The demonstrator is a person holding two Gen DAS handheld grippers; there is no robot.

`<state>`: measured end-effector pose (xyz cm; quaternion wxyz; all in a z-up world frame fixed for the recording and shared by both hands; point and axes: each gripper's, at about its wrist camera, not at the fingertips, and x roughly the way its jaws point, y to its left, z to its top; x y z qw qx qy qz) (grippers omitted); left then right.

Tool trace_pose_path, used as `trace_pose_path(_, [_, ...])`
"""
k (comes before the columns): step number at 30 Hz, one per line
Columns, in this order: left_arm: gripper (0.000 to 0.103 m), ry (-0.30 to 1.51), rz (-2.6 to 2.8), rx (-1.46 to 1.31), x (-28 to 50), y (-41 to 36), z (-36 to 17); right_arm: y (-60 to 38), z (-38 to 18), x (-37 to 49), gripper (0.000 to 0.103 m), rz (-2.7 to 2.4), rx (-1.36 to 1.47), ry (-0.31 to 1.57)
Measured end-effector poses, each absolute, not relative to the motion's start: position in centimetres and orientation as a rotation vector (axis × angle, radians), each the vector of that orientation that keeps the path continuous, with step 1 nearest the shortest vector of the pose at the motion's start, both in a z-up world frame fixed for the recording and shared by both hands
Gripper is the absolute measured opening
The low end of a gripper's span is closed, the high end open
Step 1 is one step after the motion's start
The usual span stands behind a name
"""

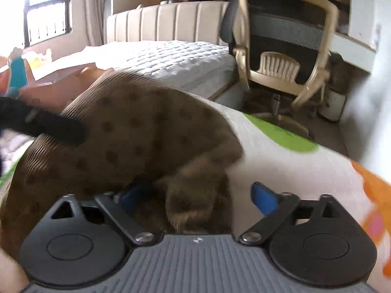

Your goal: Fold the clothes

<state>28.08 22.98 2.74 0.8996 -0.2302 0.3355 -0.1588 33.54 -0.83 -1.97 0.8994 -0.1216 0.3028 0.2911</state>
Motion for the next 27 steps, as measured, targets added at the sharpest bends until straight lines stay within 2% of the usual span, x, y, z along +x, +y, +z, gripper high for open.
trace_pose_path(6, [0.102, 0.707, -0.156, -0.364, 24.5, 28.6, 1.4, -2.5, -0.5, 34.4, 0.097, 0.540, -0.284, 0.641])
trace_pose_path(13, [0.103, 0.734, -0.122, -0.248, 25.1, 27.2, 0.8, 0.2, 4.8, 33.9, 0.096, 0.602, -0.267, 0.492])
trace_pose_path(17, [0.103, 0.744, -0.105, -0.190, 25.5, 25.8, 0.7, 4.8, 3.1, 36.8, 0.096, 0.591, -0.278, 0.551])
trace_pose_path(21, [0.103, 0.735, -0.069, -0.212, 24.7, 26.2, 1.2, 3.8, 1.4, 38.0, 0.096, 0.518, -0.249, 0.585])
trace_pose_path(25, [0.103, 0.706, -0.049, -0.197, 21.6, 25.5, 2.3, -1.6, 2.2, 35.0, 0.096, 0.441, -0.109, 0.582])
trace_pose_path(27, [0.103, 0.699, -0.052, -0.177, 20.2, 24.5, 2.3, -3.6, 1.3, 33.3, 0.097, 0.402, -0.139, 0.584])
